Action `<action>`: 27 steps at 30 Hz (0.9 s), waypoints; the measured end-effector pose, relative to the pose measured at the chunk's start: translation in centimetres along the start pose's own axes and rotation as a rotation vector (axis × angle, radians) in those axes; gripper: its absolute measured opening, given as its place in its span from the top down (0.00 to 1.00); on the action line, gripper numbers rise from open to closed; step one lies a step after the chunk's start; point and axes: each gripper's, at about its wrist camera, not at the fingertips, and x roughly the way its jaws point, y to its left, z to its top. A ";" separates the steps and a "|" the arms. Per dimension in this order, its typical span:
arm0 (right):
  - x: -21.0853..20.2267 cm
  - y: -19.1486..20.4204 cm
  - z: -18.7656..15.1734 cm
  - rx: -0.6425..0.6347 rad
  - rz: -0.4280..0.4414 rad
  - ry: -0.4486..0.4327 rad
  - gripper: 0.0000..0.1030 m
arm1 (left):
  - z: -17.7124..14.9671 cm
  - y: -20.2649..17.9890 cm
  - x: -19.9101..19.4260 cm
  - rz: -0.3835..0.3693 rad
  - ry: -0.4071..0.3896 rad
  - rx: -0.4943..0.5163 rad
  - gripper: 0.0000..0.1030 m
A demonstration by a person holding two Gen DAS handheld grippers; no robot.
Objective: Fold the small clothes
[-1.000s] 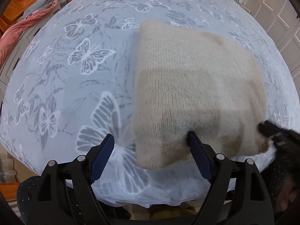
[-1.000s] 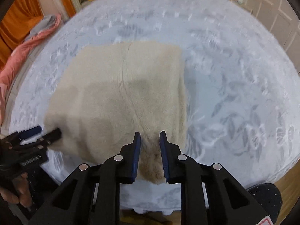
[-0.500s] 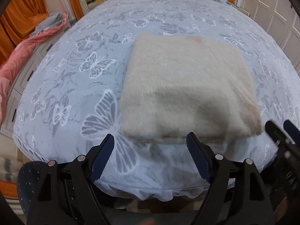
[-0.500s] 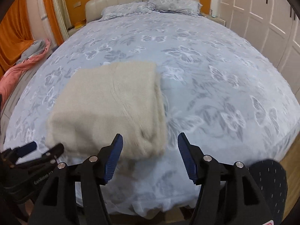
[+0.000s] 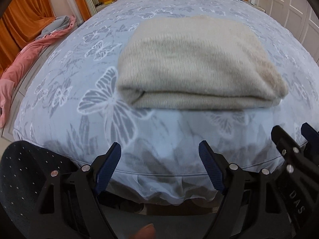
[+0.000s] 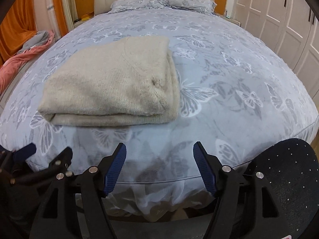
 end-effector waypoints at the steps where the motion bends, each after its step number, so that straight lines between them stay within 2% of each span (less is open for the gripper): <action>1: 0.1 0.0 -0.1 0.002 -0.001 0.003 0.34 | -0.1 0.1 0.1 0.001 -0.002 -0.001 0.24; 8: 1.1 0.4 -0.7 -0.004 -0.008 0.035 0.34 | -0.5 0.3 0.6 0.019 -0.011 -0.010 0.25; 27: 1.0 1.1 -0.9 -0.034 -0.012 0.017 0.34 | -0.7 0.5 0.8 0.015 -0.017 -0.030 0.26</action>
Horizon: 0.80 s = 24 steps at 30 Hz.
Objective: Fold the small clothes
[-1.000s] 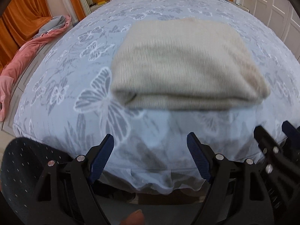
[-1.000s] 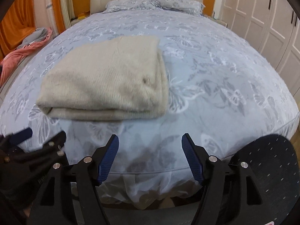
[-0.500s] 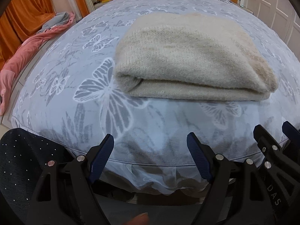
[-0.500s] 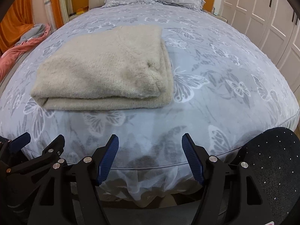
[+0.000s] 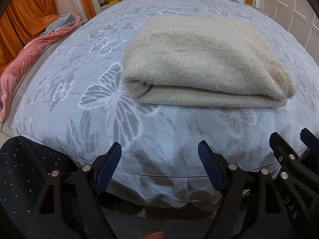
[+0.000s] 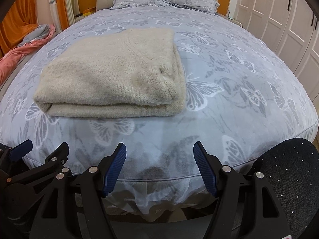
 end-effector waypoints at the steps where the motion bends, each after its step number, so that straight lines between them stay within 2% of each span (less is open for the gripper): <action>1: 0.0 0.0 0.0 0.000 0.000 0.001 0.34 | 0.0 0.0 0.0 -0.002 0.001 -0.001 0.26; 24: 0.1 0.4 -0.1 0.005 -0.013 0.004 0.34 | 0.0 -0.1 0.1 0.005 -0.008 -0.008 0.26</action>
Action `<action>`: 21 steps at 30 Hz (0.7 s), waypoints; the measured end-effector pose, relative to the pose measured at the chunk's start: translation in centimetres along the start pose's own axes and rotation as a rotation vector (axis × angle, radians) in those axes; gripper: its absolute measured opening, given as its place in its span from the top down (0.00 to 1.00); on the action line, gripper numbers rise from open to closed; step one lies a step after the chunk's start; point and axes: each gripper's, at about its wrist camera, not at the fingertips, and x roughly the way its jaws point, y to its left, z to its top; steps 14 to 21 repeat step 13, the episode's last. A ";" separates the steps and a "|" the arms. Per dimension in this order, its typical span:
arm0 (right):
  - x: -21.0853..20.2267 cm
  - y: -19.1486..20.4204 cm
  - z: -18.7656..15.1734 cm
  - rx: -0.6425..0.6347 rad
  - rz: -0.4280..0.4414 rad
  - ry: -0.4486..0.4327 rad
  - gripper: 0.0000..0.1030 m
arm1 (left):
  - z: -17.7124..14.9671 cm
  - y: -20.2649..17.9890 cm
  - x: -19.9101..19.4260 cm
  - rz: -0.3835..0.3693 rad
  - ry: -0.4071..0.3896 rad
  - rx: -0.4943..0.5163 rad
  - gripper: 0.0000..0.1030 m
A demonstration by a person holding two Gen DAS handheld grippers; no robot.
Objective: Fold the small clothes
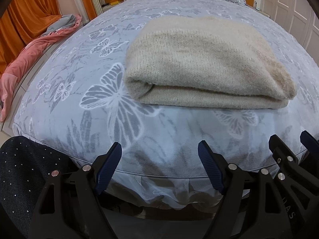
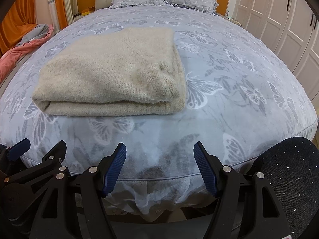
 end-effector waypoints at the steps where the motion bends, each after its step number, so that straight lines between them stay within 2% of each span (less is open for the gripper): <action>1: 0.0 0.0 0.0 0.000 -0.002 0.002 0.34 | 0.0 0.0 0.1 0.001 0.002 0.000 0.26; 5: 0.2 0.0 0.0 -0.001 -0.005 0.008 0.34 | 0.0 -0.1 0.1 0.008 0.002 0.002 0.26; 10: 0.2 0.1 0.0 -0.001 -0.007 0.009 0.34 | -0.1 -0.4 0.0 0.015 -0.007 0.013 0.31; 21: 0.3 0.0 -0.1 -0.003 -0.006 0.010 0.33 | -0.2 -0.3 0.0 0.011 -0.003 0.012 0.31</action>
